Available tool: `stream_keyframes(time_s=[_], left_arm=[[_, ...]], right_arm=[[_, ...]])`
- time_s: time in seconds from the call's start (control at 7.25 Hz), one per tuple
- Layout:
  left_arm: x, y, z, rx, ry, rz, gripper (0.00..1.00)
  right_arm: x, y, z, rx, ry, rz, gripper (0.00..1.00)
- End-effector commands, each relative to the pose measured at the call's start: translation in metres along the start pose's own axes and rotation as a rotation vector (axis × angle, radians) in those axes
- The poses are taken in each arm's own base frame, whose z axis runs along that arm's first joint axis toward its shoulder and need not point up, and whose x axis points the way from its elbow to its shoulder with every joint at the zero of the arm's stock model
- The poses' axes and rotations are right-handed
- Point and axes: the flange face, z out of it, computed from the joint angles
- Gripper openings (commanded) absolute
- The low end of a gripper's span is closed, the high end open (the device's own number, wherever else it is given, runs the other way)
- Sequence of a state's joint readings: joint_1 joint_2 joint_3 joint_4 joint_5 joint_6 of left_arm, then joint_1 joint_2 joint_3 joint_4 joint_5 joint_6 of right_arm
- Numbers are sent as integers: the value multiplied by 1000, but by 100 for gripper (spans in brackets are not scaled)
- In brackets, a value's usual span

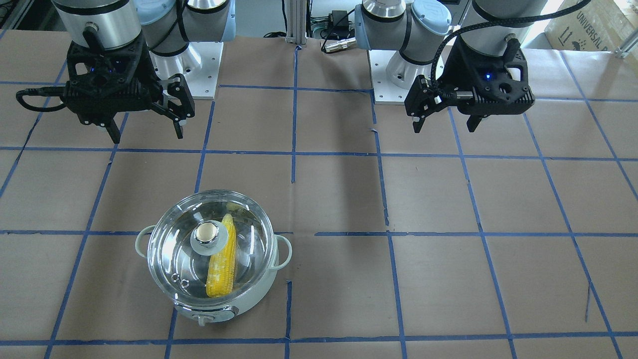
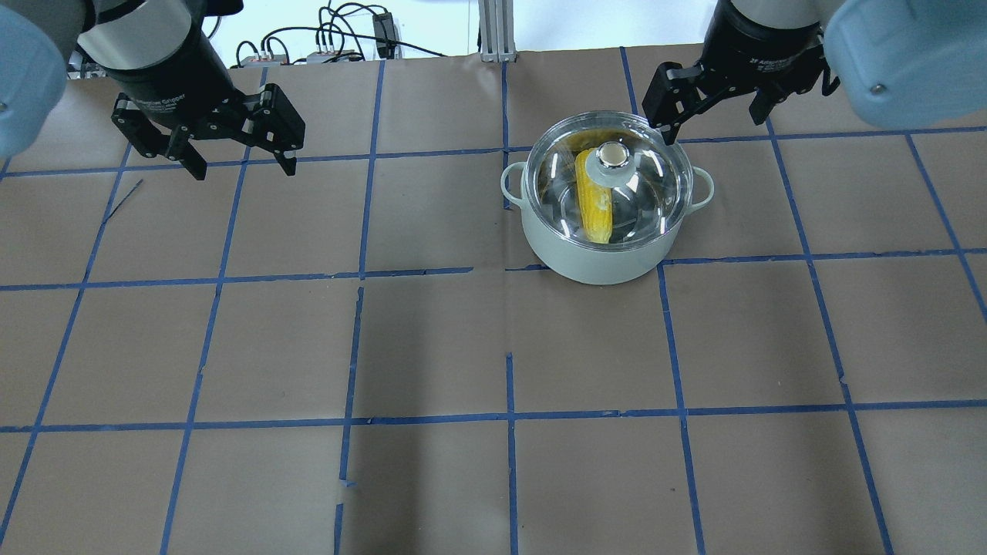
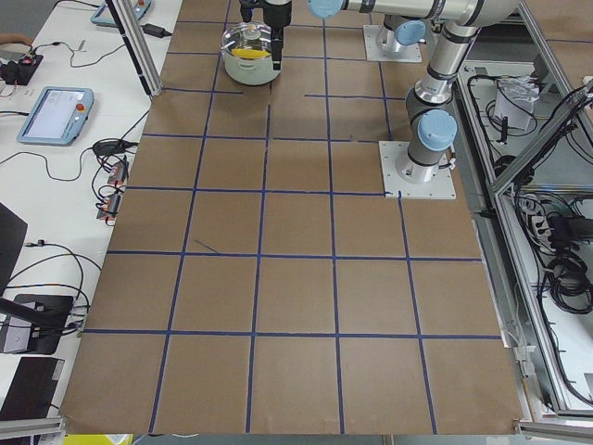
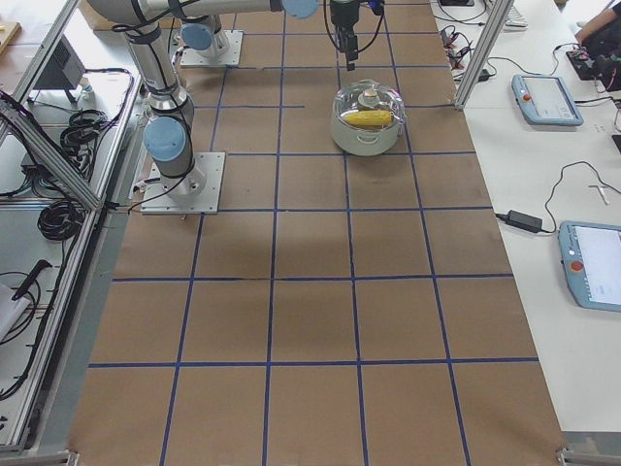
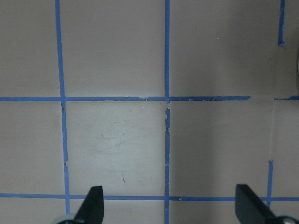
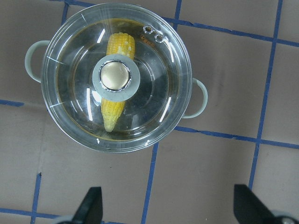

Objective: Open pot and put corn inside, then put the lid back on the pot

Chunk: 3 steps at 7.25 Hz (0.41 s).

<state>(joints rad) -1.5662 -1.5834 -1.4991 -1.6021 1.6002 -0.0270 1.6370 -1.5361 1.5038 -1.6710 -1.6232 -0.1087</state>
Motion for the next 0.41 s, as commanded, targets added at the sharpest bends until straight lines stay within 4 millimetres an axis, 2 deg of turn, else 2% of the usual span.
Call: stream_keyframes(time_s=[0.0, 0.28], left_arm=[[-1, 2, -3, -36, -6, -13, 100], [0, -6, -3, -47, -6, -16, 100]], right_arm=[[2, 0, -1, 2, -1, 3, 100], [-1, 0, -1, 1, -3, 2, 100]])
